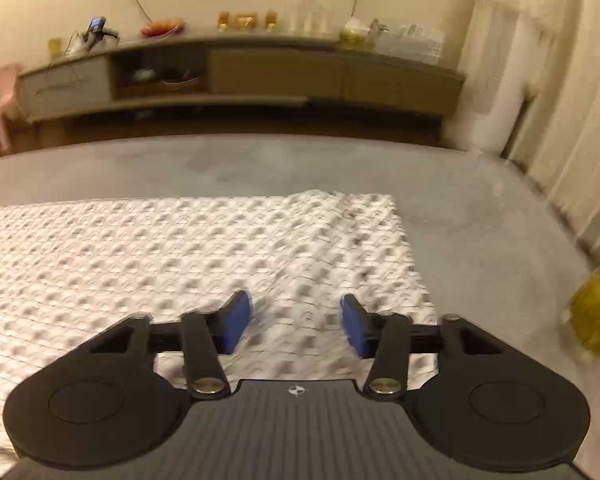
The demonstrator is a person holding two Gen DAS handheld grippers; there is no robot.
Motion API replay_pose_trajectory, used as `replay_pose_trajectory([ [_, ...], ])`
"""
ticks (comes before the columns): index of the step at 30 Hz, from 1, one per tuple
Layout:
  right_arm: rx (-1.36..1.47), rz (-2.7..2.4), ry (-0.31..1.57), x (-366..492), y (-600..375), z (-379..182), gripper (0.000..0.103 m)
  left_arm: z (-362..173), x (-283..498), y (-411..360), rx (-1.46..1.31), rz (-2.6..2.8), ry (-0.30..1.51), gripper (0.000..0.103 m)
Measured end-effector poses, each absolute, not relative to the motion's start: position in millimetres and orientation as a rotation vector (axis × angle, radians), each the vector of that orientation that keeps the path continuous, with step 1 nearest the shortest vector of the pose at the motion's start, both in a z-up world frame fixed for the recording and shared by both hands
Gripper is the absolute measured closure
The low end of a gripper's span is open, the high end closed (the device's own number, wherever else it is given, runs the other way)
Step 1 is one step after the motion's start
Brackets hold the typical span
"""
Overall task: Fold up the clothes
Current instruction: 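Release the shirt and move both grippers over the flattened shirt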
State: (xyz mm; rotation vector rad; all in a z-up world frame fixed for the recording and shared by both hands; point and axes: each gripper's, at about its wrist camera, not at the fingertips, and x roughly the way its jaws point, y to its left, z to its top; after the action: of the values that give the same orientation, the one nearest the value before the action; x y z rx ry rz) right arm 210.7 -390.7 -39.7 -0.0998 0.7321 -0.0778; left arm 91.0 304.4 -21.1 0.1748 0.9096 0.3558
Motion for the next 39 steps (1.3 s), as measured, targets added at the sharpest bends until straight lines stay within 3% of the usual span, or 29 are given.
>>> replay_pose_trajectory([
  [4, -0.215, -0.3, 0.724, 217, -407, -33, 0.046, -19, 94, 314, 0.234, 0.463, 0.895, 0.062],
  [7, -0.148, -0.161, 0.673, 172, -386, -11, 0.045, 11, 63, 319, 0.222, 0.415, 0.826, 0.06],
  [9, -0.143, -0.007, 0.639, 128, -357, 2, 0.038, 30, 38, 321, 0.219, 0.385, 0.792, 0.057],
  [11, -0.16, 0.165, 0.625, 83, -323, 8, 0.017, 38, 11, 321, 0.238, 0.361, 0.804, 0.055],
  [12, -0.182, 0.259, 0.632, 59, -304, 4, 0.015, 41, -2, 321, 0.248, 0.349, 0.813, 0.055],
  [15, -0.233, 0.457, 0.673, 8, -255, -10, 0.015, 42, -45, 322, 0.258, 0.316, 0.861, 0.051],
  [19, -0.274, 0.491, 0.69, -23, -227, -19, 0.015, 40, -89, 329, 0.213, 0.337, 0.905, 0.036],
  [23, -0.226, 0.431, 0.72, -27, -235, -23, 0.015, 30, -107, 330, 0.138, 0.291, 0.957, 0.036],
  [27, -0.1, 0.29, 0.776, -28, -289, -34, 0.014, 6, -108, 319, 0.235, 0.295, 1.034, 0.045],
  [35, -0.03, 0.093, 0.837, -38, -395, -40, 0.014, -7, -125, 303, 0.416, 0.357, 1.067, 0.044],
  [39, -0.056, 0.121, 0.892, -54, -418, -38, 0.011, -3, -135, 293, 0.473, 0.34, 1.075, 0.054],
])
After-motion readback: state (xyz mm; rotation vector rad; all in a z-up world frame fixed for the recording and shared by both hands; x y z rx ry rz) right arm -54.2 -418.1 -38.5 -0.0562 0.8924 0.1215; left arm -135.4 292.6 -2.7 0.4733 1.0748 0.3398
